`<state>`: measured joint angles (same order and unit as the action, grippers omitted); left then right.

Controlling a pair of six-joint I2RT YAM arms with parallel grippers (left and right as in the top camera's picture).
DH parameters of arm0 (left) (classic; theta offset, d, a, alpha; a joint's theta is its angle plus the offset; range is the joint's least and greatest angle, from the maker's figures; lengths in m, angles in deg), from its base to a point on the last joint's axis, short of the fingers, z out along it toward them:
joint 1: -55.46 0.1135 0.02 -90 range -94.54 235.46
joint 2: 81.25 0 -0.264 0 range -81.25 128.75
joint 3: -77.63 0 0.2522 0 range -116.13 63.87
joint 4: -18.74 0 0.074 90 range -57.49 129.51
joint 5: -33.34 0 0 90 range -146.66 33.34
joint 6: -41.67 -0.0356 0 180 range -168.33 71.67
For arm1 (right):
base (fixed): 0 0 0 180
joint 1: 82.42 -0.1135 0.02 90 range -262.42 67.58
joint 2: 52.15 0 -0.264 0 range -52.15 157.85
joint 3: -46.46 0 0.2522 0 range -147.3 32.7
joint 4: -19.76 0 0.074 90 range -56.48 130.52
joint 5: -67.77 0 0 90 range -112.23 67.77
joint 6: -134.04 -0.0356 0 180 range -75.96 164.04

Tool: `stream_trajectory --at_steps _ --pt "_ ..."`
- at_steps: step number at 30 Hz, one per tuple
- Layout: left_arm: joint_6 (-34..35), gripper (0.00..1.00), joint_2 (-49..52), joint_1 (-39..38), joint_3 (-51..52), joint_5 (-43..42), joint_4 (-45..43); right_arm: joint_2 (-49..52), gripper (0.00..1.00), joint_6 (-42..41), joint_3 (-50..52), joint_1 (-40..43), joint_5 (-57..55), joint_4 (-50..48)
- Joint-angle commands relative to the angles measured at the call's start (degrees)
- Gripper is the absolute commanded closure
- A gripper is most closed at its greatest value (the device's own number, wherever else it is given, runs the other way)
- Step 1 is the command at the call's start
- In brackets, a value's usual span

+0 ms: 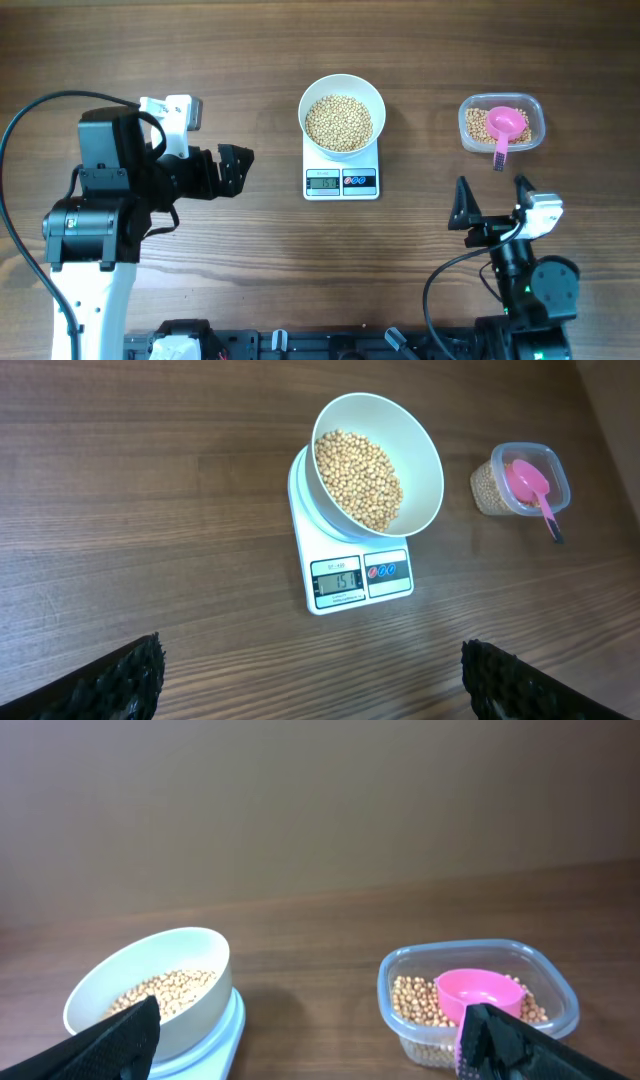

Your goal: Scoop item into bowl and weigh 150g on scale

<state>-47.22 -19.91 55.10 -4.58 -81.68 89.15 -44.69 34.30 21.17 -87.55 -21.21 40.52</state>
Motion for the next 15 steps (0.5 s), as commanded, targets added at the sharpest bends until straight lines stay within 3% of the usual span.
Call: stream_trajectory --at_steps 1,15 --pt "-1.11 0.0 0.17 0.26 -0.87 -0.9 0.02 -3.67 0.0 0.74 4.35 -0.28 1.09 -3.34" --pt "-1.11 0.0 0.17 0.26 -0.87 -0.9 0.0 -7.3 0.0 3.8 11.26 -1.25 1.84 -7.15"
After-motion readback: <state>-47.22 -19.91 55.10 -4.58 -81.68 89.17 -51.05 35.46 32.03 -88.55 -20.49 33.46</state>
